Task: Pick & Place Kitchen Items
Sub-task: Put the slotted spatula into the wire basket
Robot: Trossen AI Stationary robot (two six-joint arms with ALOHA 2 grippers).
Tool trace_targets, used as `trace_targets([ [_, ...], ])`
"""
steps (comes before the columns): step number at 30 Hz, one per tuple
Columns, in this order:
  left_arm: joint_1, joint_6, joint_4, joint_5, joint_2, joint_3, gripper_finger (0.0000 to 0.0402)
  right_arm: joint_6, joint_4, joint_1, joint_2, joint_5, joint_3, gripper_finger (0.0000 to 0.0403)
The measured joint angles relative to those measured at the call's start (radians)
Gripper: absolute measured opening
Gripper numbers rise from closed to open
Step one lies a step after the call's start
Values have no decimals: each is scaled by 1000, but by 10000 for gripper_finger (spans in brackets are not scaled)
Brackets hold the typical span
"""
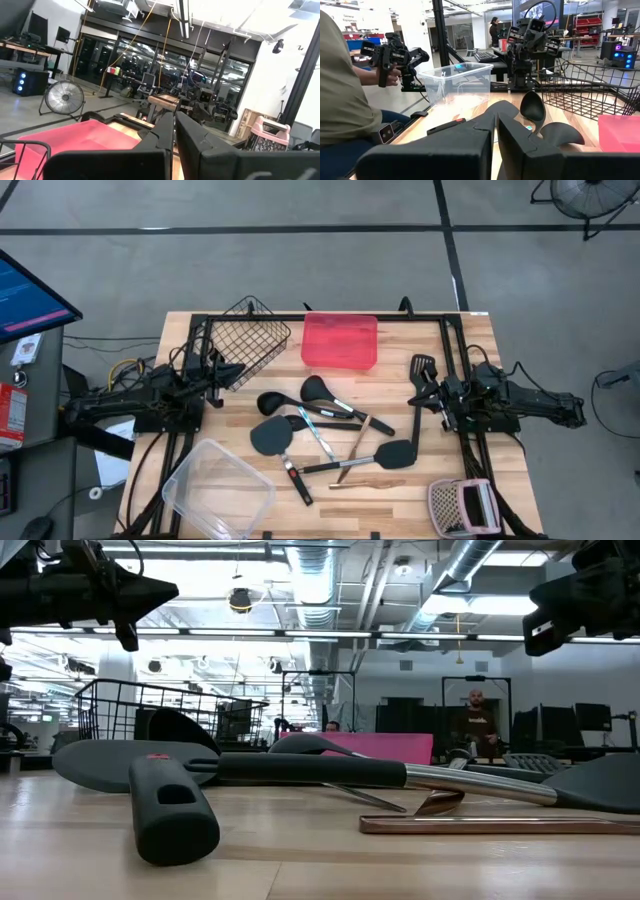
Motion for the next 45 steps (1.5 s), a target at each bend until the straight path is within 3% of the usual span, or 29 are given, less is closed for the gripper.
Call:
trace_targets([
  [6,0,0,2,-2,0,0,2,-123,3,-2,0,6,0,21],
  [11,0,0,5,-1,0,0,2,-130,43,-1,0,6,0,21],
  [18,0,-2,7,-1,0,0,2,67,225,-1,0,6,0,21],
  [28,0,-2,85,-11,0,0,2,46,478,-2,0,6,0,21],
  [39,0,25,181,-218,0,0,2,39,609,-1,0,6,0,21],
  [45,0,58,193,-256,0,0,9,-42,605,-2,0,170,0,21],
])
